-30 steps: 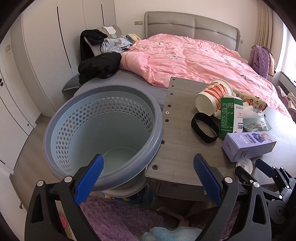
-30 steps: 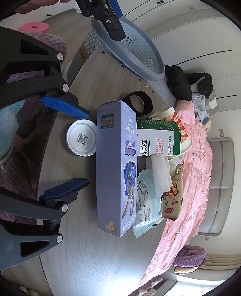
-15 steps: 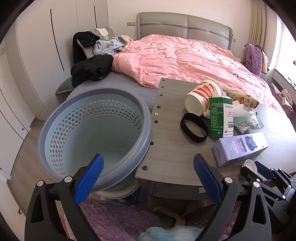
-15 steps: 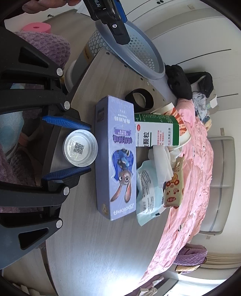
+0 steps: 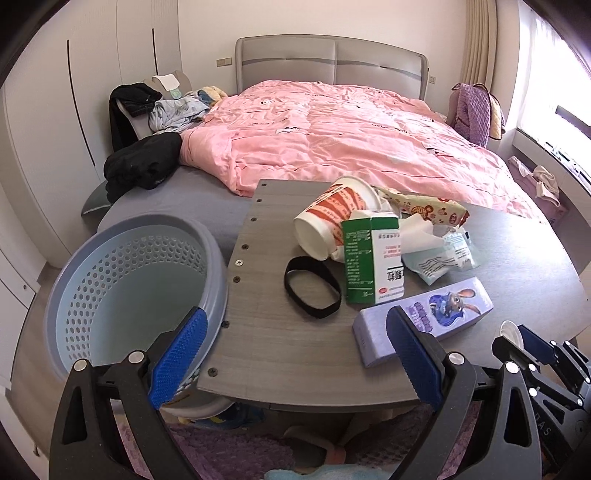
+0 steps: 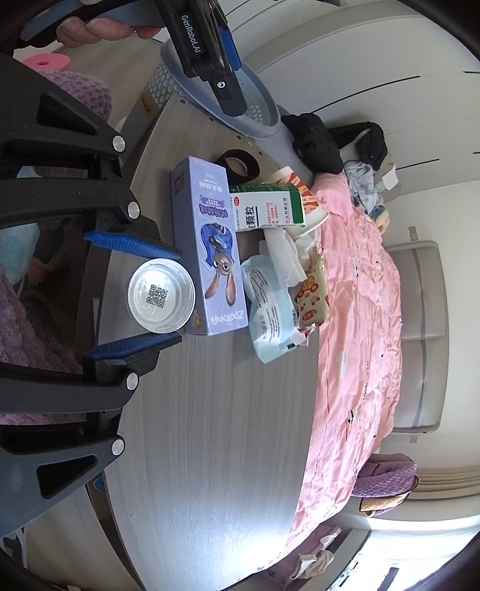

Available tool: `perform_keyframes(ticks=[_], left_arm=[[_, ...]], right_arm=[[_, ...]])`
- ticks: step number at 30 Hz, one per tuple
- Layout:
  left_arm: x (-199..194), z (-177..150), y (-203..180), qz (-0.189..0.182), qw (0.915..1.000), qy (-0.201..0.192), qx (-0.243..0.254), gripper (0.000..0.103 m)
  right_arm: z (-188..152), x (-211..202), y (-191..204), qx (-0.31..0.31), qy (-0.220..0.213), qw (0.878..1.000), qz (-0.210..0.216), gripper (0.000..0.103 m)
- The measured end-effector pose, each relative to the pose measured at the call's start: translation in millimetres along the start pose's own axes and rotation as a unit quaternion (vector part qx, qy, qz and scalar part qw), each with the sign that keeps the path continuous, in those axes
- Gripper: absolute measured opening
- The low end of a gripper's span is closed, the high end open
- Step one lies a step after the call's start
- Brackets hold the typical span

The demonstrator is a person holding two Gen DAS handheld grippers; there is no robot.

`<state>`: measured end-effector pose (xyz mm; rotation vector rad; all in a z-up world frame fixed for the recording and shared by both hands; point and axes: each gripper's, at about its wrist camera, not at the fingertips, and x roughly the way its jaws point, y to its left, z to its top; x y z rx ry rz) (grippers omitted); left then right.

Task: Collect trash
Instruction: 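Grasp the green-and-white medicine carton with the left gripper while the right gripper lifts the cap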

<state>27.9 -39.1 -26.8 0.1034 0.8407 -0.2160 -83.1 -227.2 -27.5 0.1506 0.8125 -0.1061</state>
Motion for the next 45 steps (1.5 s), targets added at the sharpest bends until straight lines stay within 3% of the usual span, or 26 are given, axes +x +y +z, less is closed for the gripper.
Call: perform_keyframes(ticks=[7,15,27,34,40,45], left_arm=[[26,24,-30,-0.011,0.9999,0.001,-0.007,0.093],[67,35,-54,0.018,0.9996,0.023,0.005,0.093],[90,41,-71,0.045,0.9984,0.030,0.015,0.092],[98,37,-75,0.038,0.9979,0.048,0.023,0.060],[92,36,-74,0.032,0.9985,0.039,0.023,0.047],[84,36,-70,0.025,0.9991,0.029,0.019,0.044]], right_arm=[[6,3,-26,0.018,-0.011,1.000,0.008,0.039],[8,10,-46,0.038,-0.013,0.999,0.032,0.039],[7,18,-64,0.064,-0.010,0.997,0.047,0.039],[7,19,-66,0.068,-0.009,0.997,0.048,0.039],[8,18,-67,0.067,-0.013,0.997,0.047,0.039],[9,14,-67,0.067,-0.016,0.997,0.045,0.039]])
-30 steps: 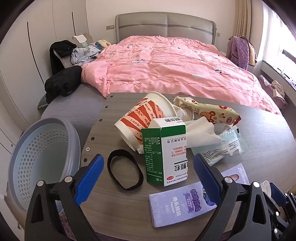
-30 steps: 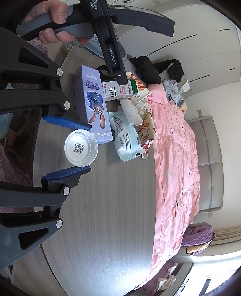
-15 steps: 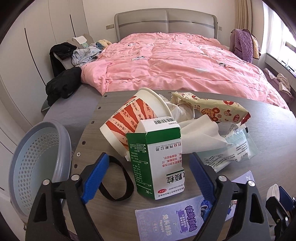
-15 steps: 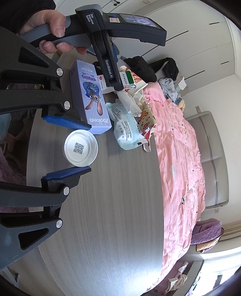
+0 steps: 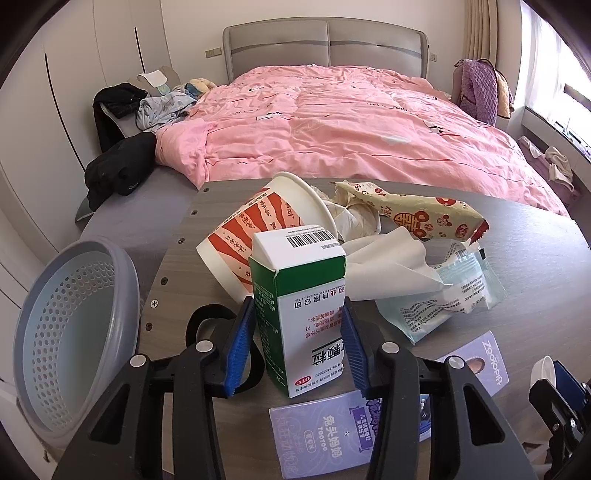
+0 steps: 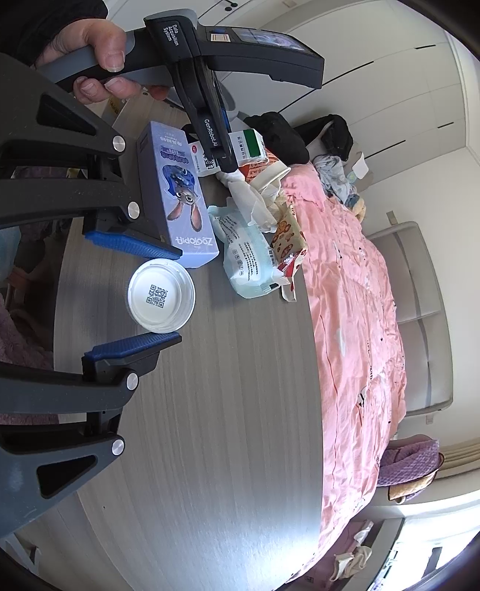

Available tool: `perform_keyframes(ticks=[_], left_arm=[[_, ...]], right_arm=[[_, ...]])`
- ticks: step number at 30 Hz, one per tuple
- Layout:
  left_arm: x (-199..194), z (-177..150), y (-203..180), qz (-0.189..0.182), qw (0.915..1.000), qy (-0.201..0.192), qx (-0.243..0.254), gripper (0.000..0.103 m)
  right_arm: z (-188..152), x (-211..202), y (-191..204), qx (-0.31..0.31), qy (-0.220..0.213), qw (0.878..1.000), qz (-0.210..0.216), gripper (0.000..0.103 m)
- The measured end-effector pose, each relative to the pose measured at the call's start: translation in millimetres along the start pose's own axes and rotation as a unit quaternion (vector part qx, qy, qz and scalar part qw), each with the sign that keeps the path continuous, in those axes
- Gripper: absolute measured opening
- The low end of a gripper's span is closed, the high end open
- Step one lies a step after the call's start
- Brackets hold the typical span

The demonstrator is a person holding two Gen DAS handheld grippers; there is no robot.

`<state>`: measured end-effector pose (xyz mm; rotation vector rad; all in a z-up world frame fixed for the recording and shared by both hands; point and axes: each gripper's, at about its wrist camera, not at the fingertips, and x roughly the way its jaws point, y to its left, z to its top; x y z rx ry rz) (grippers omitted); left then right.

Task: Collect trash
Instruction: 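Carry the carton in the left gripper and cap in the right over the blue basket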

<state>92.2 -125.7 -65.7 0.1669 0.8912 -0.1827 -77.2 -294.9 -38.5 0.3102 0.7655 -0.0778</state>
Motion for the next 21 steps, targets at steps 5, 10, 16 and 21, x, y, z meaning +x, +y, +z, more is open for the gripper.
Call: perform_keyframes(ticks=[5,10,16,21], left_arm=[[-8,2,6,-0.008,0.9999,-0.010,-0.006,0.042],[-24,5,14,-0.016,0.9994,-0.029,-0.012,0.042],[-58,9,34,-0.022,0.9975,-0.065,-0.016,0.042],[-79,2,67,-0.009,0.9960,-0.086,-0.024,0.042]], right_arm=[[0,-4,3,-0.004,-0.003,1.000,-0.004,0.039],[3,-8,9,-0.008,-0.007,1.000,-0.005,0.039],[13,-13,27,-0.026,-0.016,1.000,0.006,0.039],[25,-13,60,-0.052,-0.021,0.998,0.032,0.039]])
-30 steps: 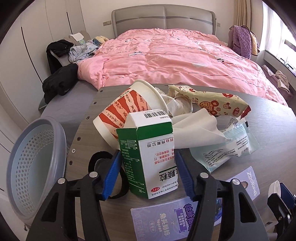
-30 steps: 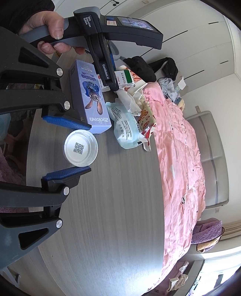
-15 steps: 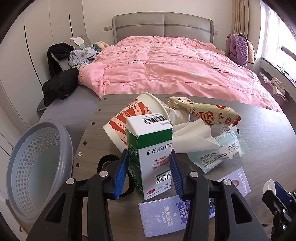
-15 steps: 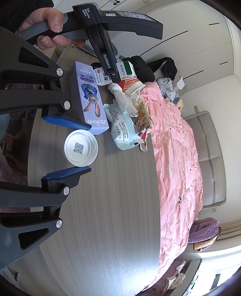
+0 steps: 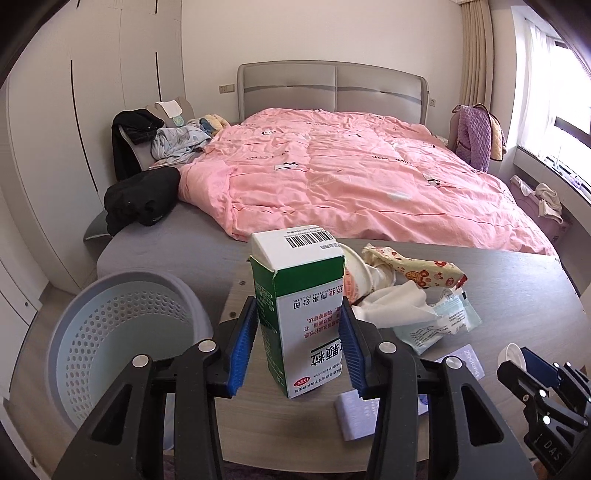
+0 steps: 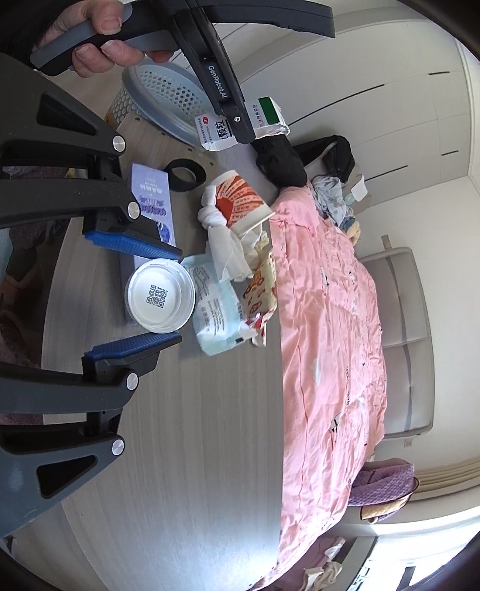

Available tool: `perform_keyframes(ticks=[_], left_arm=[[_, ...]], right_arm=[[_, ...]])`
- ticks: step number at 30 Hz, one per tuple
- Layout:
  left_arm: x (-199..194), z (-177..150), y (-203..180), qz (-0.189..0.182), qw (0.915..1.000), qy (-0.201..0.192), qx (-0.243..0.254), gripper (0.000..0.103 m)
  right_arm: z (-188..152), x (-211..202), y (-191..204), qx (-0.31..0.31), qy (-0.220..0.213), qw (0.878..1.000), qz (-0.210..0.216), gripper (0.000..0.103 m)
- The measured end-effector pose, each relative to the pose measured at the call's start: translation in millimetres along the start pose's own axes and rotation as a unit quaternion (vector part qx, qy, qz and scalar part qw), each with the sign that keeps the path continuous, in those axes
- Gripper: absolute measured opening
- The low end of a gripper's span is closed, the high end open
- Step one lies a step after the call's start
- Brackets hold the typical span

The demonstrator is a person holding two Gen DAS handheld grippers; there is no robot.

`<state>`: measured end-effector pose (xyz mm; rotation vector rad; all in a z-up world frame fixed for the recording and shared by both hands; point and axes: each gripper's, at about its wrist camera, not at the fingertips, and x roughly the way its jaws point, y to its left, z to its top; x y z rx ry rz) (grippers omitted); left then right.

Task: Collect trash
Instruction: 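Carry the carton in the left gripper and cap in the right over the blue basket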

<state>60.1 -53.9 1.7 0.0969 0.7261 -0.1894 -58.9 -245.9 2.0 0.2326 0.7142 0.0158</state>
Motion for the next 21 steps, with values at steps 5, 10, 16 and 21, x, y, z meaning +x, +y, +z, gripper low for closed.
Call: perform_keyframes(ticks=[5,10,16,21], left_arm=[[-7,-13,48,0.028,0.9994,0.007,-0.019,0.042],[-6,-27,97,0.058,0.9974,0.023,-0.036,0.042],[2,-41,147,0.074,0.9942,0.046,-0.063,0.042],[11,-52,177,0.084,0.9905,0.065,-0.088,0.042]], right_arm=[[7,13,44,-0.032,0.004,0.999,0.039,0.039],[10,35,96,-0.067,0.024,0.993,0.089,0.039],[13,62,159,-0.113,0.051,0.983,0.135,0.039],[13,87,199,-0.141,0.070,0.975,0.154,0.039]])
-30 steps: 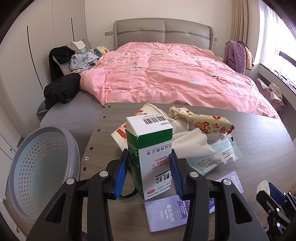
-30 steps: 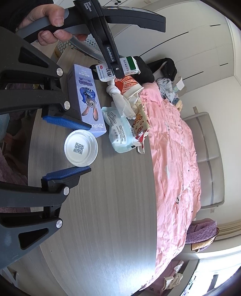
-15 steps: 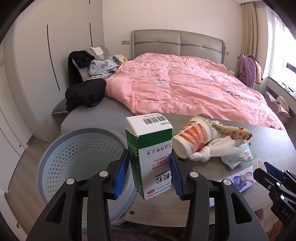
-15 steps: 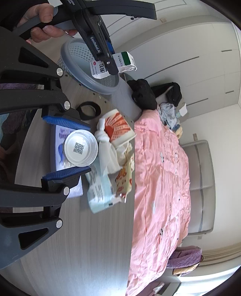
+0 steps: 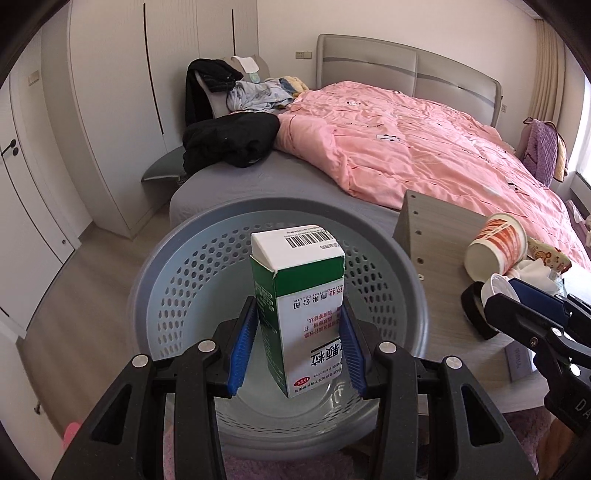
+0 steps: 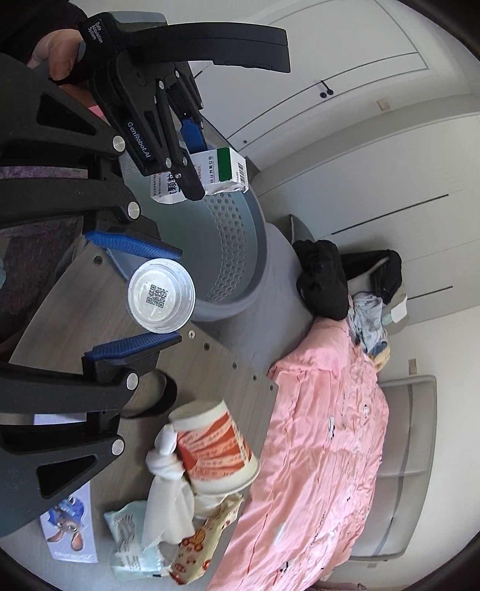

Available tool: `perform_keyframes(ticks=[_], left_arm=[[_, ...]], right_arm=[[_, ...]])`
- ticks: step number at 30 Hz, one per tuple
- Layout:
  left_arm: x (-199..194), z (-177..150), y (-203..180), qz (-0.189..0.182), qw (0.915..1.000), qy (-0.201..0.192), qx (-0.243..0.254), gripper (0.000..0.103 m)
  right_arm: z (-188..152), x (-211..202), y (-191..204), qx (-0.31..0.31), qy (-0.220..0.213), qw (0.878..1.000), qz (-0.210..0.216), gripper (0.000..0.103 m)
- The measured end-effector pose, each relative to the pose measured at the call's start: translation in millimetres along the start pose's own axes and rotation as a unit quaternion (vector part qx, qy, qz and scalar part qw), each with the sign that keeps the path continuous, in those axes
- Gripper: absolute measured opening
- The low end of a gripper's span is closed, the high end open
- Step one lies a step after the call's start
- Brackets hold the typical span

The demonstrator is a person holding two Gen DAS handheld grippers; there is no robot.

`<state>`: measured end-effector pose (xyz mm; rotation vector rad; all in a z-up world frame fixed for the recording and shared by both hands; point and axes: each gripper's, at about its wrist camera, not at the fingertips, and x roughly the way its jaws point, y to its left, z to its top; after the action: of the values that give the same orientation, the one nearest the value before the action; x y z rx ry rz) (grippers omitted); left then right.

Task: Collect trash
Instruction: 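Carry the carton in the left gripper and cap in the right over the blue basket, then open the left gripper dropping the carton while the right gripper drops the cap into the basket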

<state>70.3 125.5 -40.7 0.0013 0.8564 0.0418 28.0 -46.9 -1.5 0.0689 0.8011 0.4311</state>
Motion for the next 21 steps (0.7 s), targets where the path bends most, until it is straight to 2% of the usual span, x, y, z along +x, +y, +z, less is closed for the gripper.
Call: perform_keyframes(ticks=[10,17,20,21], left_arm=[[28,2,40,0.009,0.9992,0.023,-0.033,0.043],[35,4,48,0.006,0.9988,0.026,-0.041,0.044],[35,5,48,0.005,0.9988,0.024,-0.042,0.049],[36,5,49,0.006,0.9988,0.024,-0.042,0.051]], right_arm=[[13,52,28,-0.024,0.051,0.998,0.019,0.039],[17,67,33,-0.031,0.061,0.998,0.015,0.040],[17,68,34,-0.032,0.058,0.998,0.012,0.040],[18,68,33,-0.032,0.056,0.998,0.011,0.044]])
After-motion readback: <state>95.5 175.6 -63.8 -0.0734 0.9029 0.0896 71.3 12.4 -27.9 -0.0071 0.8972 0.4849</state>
